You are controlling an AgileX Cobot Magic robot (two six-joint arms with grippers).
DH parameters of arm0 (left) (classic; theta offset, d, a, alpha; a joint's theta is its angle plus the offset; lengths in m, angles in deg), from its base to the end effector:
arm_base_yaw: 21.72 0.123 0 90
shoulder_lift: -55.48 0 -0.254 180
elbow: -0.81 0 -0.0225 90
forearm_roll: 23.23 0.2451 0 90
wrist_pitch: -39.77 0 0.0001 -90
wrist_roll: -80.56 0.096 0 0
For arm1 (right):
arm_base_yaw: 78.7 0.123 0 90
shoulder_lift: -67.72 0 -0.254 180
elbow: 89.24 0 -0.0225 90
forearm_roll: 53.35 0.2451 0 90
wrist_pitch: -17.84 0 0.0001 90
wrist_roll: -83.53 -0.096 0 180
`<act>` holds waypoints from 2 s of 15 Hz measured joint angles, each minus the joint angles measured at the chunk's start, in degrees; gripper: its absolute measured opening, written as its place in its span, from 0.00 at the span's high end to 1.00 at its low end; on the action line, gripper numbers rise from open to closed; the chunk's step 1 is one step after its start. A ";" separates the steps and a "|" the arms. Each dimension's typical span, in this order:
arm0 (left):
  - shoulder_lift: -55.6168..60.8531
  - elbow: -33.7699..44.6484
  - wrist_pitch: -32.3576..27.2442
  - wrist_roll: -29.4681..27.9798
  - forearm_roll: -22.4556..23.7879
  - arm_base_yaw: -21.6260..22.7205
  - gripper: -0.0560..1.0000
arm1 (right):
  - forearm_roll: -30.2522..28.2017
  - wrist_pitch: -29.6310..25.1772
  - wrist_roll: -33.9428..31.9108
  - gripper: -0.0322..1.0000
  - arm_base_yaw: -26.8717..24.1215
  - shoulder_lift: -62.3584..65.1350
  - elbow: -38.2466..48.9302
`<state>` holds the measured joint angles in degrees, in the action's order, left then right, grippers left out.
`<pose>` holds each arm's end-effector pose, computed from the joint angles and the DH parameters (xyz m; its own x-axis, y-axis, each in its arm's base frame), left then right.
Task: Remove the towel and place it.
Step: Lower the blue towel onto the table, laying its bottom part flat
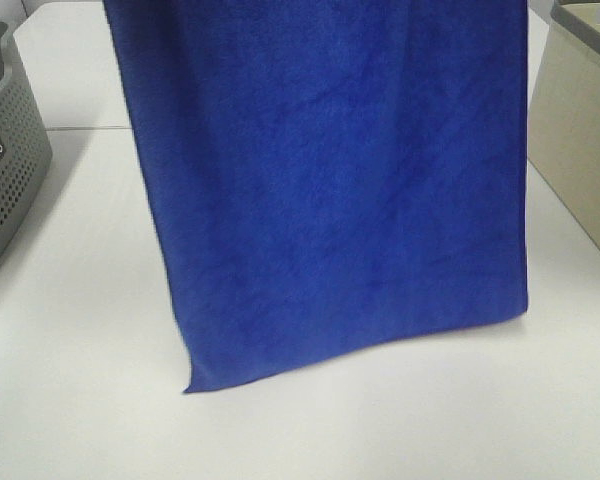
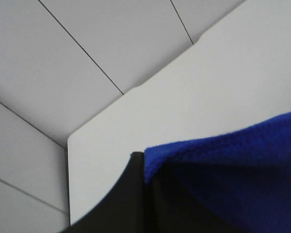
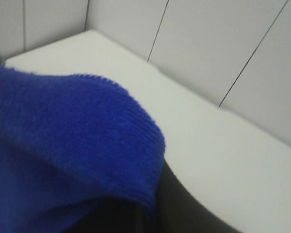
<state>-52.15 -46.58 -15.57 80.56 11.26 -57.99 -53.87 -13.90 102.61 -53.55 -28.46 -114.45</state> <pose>0.3153 -0.1758 0.4768 -0.1976 0.5444 -0.8152 0.2610 0.8308 0.4916 0.3128 0.1463 0.4555 -0.0471 -0.3913 -0.9191 -0.4631 0.8238 -0.3270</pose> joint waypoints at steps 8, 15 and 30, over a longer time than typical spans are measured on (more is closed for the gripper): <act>-20.74 -11.17 46.64 0.86 -0.29 10.66 0.95 | -1.15 27.73 1.09 0.95 -3.84 -20.86 -19.82; -21.83 -15.24 9.68 19.54 -5.27 5.56 0.95 | 1.78 -0.23 -0.29 0.95 -6.76 -23.61 -20.80; -9.97 -1.15 -14.32 27.50 -22.75 4.98 0.95 | 1.78 -37.99 -2.29 0.95 -6.76 -21.60 -20.68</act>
<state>-62.12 -47.72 -29.90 108.06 -11.48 -53.00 -52.09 -51.89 100.32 -60.31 -50.06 -135.14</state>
